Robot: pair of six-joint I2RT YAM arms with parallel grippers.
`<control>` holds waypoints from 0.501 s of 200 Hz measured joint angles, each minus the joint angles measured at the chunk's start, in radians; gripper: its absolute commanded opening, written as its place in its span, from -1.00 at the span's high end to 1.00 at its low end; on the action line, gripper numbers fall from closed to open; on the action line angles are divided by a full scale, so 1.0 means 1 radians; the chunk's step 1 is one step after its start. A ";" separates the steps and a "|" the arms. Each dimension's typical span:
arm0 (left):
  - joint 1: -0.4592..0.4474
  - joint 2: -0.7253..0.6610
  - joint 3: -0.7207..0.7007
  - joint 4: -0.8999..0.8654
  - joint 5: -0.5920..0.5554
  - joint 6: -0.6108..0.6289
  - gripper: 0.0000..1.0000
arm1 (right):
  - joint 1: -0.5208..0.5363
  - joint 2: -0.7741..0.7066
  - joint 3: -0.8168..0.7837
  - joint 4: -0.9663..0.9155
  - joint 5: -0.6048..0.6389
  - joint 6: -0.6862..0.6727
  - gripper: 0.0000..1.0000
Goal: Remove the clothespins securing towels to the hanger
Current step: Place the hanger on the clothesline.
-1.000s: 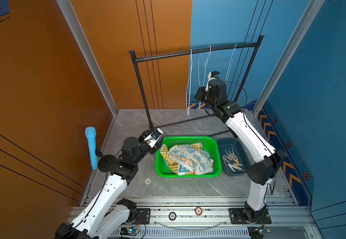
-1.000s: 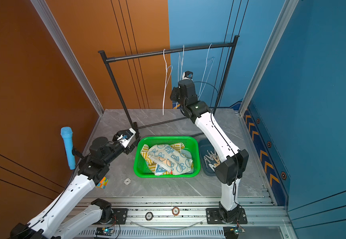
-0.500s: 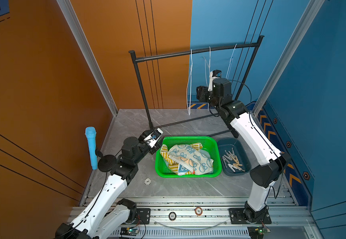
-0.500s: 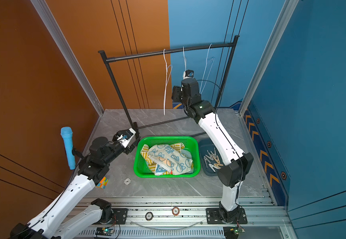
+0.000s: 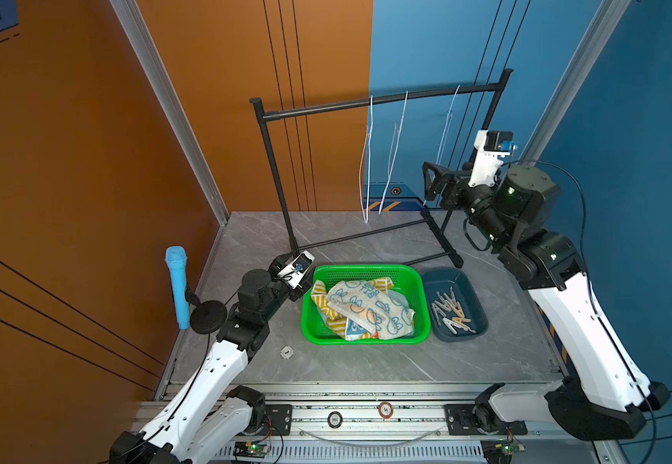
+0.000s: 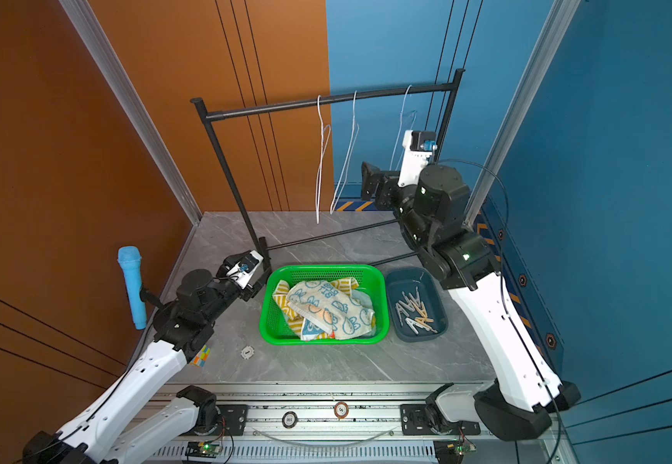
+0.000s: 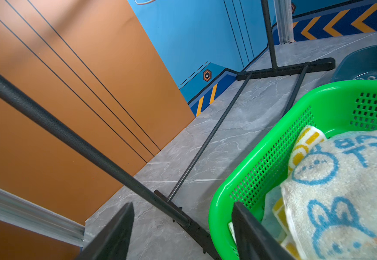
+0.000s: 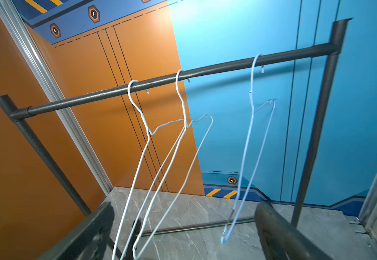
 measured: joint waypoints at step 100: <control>0.067 -0.125 -0.061 0.011 -0.217 -0.272 -0.55 | -0.288 -0.444 -0.633 -0.049 0.042 -0.026 -1.00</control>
